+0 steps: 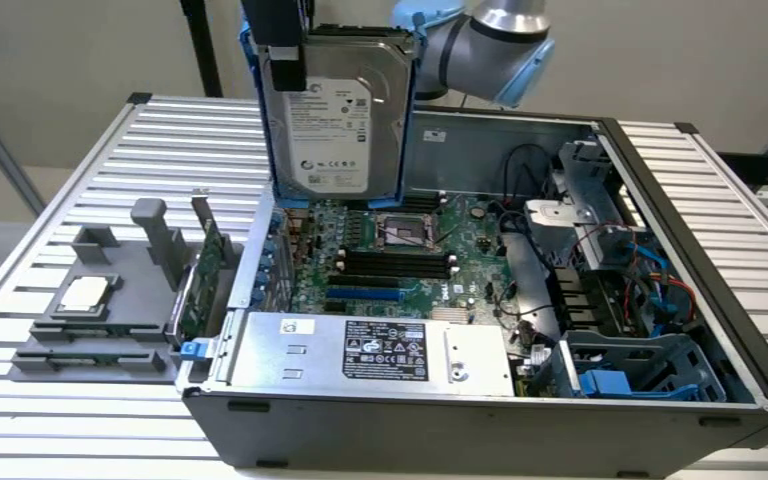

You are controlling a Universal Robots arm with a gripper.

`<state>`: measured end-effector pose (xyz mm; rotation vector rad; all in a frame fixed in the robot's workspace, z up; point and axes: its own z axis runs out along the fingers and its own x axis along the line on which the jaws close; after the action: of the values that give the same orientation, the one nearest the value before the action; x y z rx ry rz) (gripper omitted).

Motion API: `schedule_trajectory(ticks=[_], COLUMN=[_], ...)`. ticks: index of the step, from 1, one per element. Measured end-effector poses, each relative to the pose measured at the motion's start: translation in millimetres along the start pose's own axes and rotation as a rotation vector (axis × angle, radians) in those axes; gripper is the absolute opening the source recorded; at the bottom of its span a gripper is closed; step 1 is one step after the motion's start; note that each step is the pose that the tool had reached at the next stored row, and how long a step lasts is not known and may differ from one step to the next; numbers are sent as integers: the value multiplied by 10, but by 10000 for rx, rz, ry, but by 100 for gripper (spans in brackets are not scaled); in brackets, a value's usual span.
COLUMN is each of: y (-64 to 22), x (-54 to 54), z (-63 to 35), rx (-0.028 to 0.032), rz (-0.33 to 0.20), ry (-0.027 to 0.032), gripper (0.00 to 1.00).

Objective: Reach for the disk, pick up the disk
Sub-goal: 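Pick up the disk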

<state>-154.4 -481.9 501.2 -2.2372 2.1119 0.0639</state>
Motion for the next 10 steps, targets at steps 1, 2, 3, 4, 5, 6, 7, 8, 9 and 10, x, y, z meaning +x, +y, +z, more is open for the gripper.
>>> schedule_trajectory(ticks=[1, 2, 3, 4, 5, 6, 7, 8, 9, 10], y=[-23, -46, -69, -93, -117, -142, -170, -199, -234, -274], x=[31, 60, 89, 120, 149, 179, 207, 232, 256, 279], z=[-2, -3, -5, -7, -9, -11, -12, -14, -15, -16], rx=[0, 0, 0, 0, 0, 0, 1, 0, 1, 0], rz=[1, 0, -1, 0, 0, 1, 0, 0, 0, 0], ry=[0, 0, 0, 0, 0, 0, 0, 0, 0, 0], gripper=[33, 33, 33, 33, 33, 33, 33, 33, 33, 33])
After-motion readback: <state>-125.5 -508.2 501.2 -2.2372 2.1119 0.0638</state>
